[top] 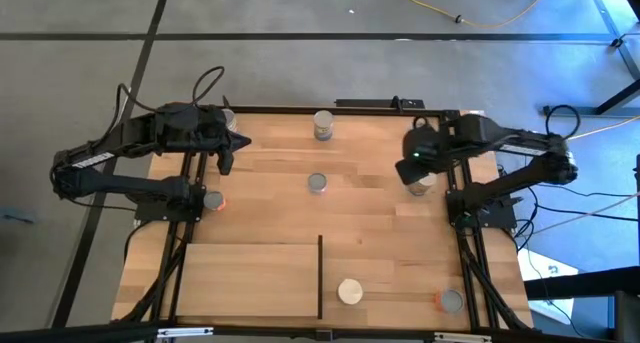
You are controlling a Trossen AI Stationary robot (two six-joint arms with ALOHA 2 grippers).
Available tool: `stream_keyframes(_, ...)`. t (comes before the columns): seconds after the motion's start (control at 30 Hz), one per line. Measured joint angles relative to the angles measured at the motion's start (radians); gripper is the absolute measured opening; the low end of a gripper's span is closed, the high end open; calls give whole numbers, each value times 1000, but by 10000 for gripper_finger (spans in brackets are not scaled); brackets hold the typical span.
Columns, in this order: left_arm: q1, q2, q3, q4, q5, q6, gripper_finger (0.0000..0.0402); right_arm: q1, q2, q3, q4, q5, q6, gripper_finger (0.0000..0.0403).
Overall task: Pick and place cans onto a shelf
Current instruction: Put the canned tomatoes on the shelf
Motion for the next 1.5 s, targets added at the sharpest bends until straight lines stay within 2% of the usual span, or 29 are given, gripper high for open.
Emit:
stream_keyframes(0.23,0,0,0,0,0,0,0,-109,12,-160,10,-67,-127,119)
stream_keyframes(0.33,0,0,0,0,0,0,0,-144,9,-233,70,-80,-183,119)
stream_keyframes(0.5,0,0,1,3,0,0,0,-183,10,-357,211,-177,-259,119)
stream_keyframes(0.67,0,0,1,6,-6,0,0,-205,11,-445,292,-177,-268,119)
stream_keyframes(0.93,0,0,1,10,-8,-1,0,-230,10,-508,316,-177,-304,119)
stream_keyframes(1.3,0,0,1,12,-8,-2,0,-237,7,-523,331,-176,-346,119)
stream_keyframes(1.5,0,0,1,17,-8,-2,0,-240,8,-524,334,-124,-332,113)
